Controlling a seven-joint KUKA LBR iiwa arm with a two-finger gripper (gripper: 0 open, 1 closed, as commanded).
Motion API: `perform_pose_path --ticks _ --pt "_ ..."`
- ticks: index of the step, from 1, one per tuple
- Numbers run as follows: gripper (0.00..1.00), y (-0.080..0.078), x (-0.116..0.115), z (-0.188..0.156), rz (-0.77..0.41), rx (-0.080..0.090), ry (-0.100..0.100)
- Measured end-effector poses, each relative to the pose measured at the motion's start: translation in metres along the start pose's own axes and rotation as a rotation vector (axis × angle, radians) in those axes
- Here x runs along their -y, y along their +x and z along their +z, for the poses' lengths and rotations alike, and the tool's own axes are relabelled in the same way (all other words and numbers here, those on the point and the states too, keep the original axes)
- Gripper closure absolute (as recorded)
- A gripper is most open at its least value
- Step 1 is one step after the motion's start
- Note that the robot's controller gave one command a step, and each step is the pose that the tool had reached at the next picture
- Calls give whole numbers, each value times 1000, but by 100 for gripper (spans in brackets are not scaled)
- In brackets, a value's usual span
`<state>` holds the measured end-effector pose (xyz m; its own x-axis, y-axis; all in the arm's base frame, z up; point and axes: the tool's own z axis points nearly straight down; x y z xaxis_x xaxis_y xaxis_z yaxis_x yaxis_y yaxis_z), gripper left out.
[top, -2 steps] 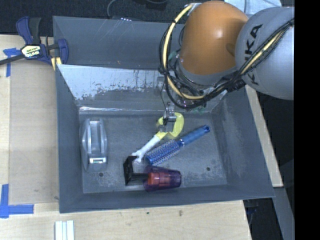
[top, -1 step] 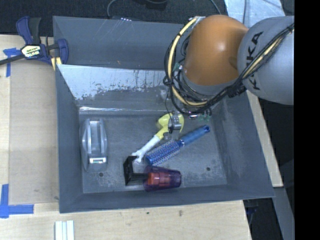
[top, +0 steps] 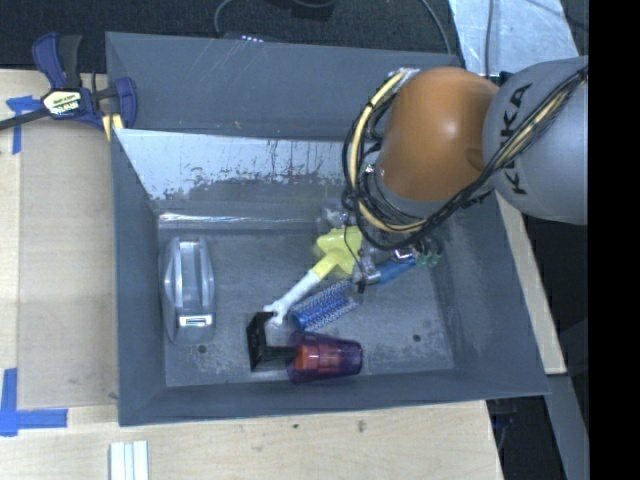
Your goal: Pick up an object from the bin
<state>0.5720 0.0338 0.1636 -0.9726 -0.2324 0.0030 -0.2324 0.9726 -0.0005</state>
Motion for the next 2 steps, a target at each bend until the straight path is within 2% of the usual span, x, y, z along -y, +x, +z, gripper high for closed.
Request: perform_pose_path --ticks 1,2 --pt "0 16 -8 41 -200 18 3" --pt "100 13 -21 86 -349 4 -1"
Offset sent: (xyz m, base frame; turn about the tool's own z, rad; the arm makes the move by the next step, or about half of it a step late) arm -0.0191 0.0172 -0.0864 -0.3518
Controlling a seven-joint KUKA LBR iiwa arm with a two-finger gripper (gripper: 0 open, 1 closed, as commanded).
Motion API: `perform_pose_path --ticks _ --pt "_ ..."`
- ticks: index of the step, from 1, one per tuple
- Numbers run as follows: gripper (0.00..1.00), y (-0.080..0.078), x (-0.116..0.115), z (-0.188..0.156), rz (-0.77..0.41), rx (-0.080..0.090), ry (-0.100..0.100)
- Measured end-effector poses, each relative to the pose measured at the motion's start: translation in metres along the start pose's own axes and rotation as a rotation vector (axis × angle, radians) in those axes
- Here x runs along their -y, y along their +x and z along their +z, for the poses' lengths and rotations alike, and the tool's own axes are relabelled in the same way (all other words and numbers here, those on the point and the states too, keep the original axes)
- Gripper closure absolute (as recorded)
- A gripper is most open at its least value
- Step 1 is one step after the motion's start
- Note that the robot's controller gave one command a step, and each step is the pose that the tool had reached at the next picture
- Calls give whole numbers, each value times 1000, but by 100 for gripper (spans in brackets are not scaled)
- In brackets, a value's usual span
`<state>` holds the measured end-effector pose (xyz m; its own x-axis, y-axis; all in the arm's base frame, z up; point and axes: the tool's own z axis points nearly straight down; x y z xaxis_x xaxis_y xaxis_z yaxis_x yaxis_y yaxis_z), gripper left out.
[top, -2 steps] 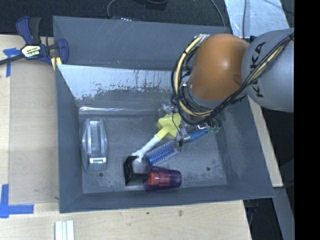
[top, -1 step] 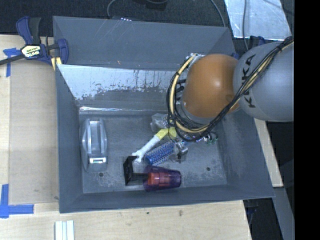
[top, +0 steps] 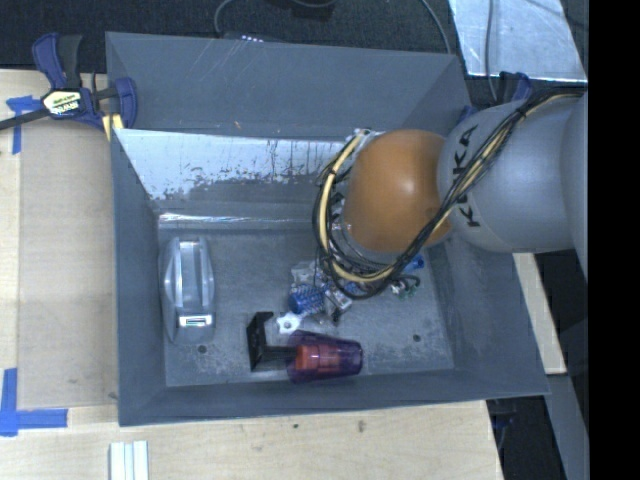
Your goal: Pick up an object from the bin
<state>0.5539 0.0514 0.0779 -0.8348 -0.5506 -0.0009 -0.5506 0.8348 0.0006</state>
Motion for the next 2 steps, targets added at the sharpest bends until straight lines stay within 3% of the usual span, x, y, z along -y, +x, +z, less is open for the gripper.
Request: perform_pose_path --ticks 1,2 --pt "100 0 0 0 0 0 0" --pt "100 11 9 -140 0 3 1"
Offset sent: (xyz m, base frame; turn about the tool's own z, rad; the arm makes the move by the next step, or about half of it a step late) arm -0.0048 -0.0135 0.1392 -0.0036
